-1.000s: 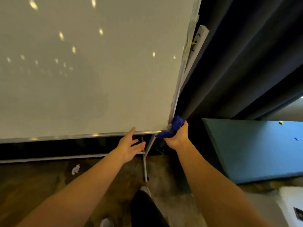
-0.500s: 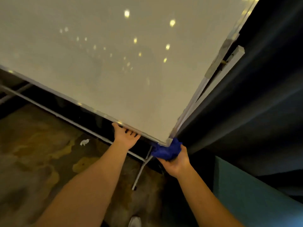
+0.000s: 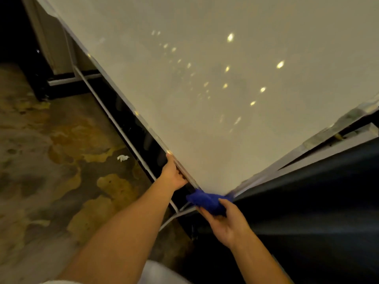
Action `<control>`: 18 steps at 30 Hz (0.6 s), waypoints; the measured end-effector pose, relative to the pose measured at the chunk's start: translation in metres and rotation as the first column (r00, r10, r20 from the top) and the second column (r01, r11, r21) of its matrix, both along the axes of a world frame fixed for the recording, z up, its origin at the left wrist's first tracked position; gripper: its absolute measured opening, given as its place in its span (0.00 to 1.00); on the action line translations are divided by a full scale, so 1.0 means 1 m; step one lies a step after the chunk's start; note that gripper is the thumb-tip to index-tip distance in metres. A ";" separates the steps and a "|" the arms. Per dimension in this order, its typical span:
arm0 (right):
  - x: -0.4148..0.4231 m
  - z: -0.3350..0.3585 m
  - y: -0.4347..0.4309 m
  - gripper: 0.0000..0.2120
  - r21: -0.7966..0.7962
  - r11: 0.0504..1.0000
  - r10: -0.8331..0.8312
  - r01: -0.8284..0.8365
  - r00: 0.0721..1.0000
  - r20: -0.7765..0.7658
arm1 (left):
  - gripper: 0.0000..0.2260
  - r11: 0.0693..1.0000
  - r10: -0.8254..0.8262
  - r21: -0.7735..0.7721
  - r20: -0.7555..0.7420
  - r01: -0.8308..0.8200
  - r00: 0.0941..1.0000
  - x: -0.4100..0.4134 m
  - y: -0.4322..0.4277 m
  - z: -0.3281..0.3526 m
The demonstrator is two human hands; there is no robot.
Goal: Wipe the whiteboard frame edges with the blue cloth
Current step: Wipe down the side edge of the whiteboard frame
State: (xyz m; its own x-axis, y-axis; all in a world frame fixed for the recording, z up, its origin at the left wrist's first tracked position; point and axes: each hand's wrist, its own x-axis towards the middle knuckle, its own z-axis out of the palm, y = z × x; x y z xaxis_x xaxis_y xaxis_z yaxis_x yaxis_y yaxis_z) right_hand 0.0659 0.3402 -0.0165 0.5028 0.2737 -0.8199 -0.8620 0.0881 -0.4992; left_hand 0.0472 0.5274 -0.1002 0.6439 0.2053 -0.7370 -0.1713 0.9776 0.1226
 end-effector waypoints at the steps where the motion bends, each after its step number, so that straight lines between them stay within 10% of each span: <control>1: -0.005 -0.005 0.009 0.17 -0.030 0.999 0.015 -0.012 0.996 0.090 | 0.32 1.000 0.001 -0.009 0.007 -0.001 1.000 0.002 0.000 -0.003; 5: -0.021 -0.019 0.028 0.10 -0.494 0.855 0.423 -0.157 0.762 0.490 | 0.27 1.000 -0.003 -0.021 0.057 0.004 0.998 0.000 0.002 -0.015; 9: 0.006 -0.006 0.059 0.14 -0.935 0.235 0.968 -0.267 -0.023 0.250 | 0.26 0.999 -0.026 0.026 0.098 0.024 0.995 -0.013 0.001 -0.024; 12: 0.034 -0.001 0.121 0.19 -0.991 -0.129 0.847 -0.040 -0.524 -0.089 | 0.24 1.000 -0.013 0.021 0.148 0.010 0.989 -0.018 -0.003 -0.028; 15: 0.044 0.000 0.188 0.17 -0.970 -0.075 0.524 0.231 -0.819 -0.235 | 0.22 0.993 0.118 -0.025 0.147 -0.115 0.982 -0.013 -0.017 -0.027; 18: 0.042 -0.001 0.243 0.19 -0.874 0.053 0.073 0.483 -0.875 -0.479 | 0.26 0.952 0.305 -0.041 0.096 -0.302 0.948 -0.007 -0.034 -0.031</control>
State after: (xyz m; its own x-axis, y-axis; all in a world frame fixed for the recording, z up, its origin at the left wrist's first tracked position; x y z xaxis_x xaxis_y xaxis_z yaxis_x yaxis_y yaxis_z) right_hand 0.1081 0.5832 -0.0177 -0.2759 0.8679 -0.4131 0.8160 0.4386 0.3766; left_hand 0.0402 0.4938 -0.1315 0.6245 0.3842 -0.6800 -0.4705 0.8800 0.0650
